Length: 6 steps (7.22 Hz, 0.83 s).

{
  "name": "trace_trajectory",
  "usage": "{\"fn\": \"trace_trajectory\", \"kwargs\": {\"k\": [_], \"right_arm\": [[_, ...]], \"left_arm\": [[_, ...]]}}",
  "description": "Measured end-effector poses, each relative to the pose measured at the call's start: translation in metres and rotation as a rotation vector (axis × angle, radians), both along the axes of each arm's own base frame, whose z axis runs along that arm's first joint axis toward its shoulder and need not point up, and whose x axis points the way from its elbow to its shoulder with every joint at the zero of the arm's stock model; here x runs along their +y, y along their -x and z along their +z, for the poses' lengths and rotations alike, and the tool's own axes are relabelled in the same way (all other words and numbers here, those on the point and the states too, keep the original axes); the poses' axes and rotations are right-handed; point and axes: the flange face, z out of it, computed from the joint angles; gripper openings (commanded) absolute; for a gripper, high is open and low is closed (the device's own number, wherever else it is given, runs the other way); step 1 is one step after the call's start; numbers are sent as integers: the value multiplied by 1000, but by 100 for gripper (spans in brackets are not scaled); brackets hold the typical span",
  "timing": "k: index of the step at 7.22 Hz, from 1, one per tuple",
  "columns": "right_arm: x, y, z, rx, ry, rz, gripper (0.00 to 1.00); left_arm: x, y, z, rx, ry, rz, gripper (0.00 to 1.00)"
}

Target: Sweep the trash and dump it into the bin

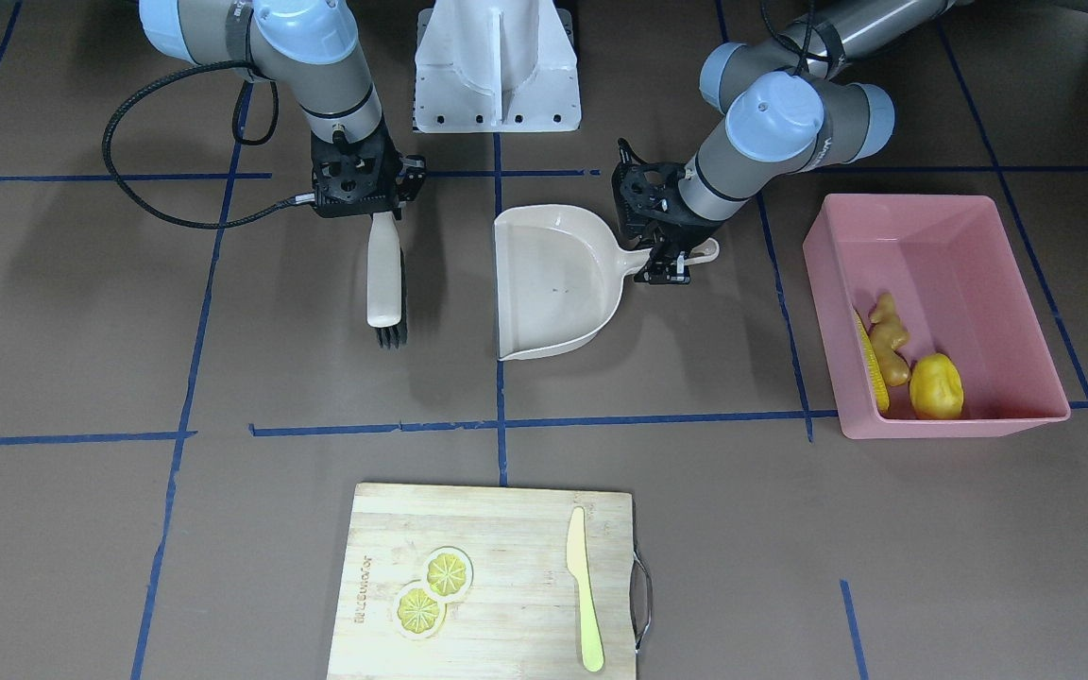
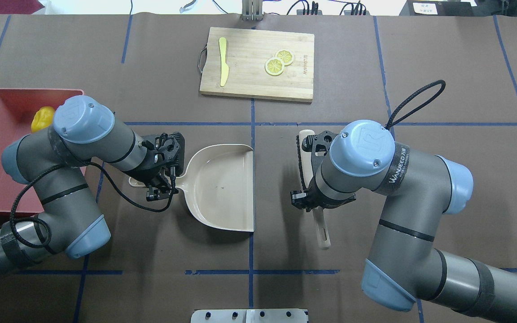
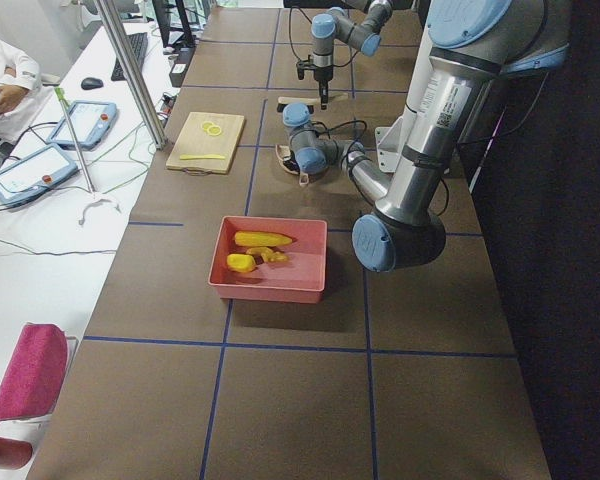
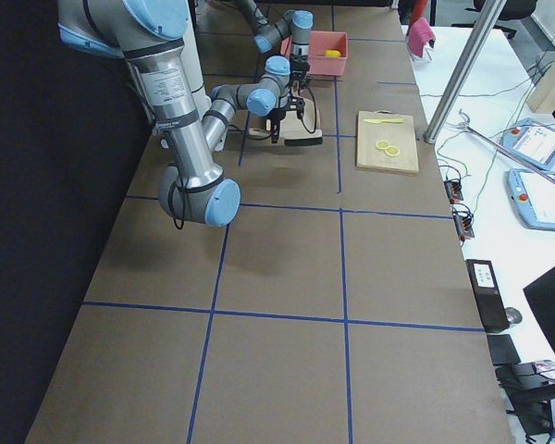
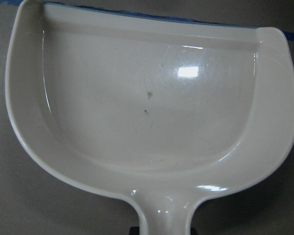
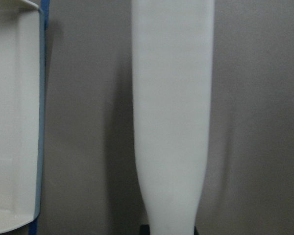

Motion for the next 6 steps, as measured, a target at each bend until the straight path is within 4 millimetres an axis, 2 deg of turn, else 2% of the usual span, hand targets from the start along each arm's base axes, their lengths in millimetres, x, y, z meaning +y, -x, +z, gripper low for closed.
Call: {"fn": "trace_trajectory", "kwargs": {"k": [2, 3, 4, 6], "right_arm": [[1, 0, -1, -2, 3, 3, 1], [1, 0, 0, -1, 6, 4, 2], [1, 0, 1, 2, 9, 5, 1], [-2, -4, 6, 6, 13, 8, 0]], "left_arm": [[-7, 13, -8, 11, -26, -42, 100], [-16, 32, -20, 26, -38, -74, 100], [-23, 60, -31, 33, -43, -111, 100], [-42, 141, -47, -29, -2, -192, 100]]}}
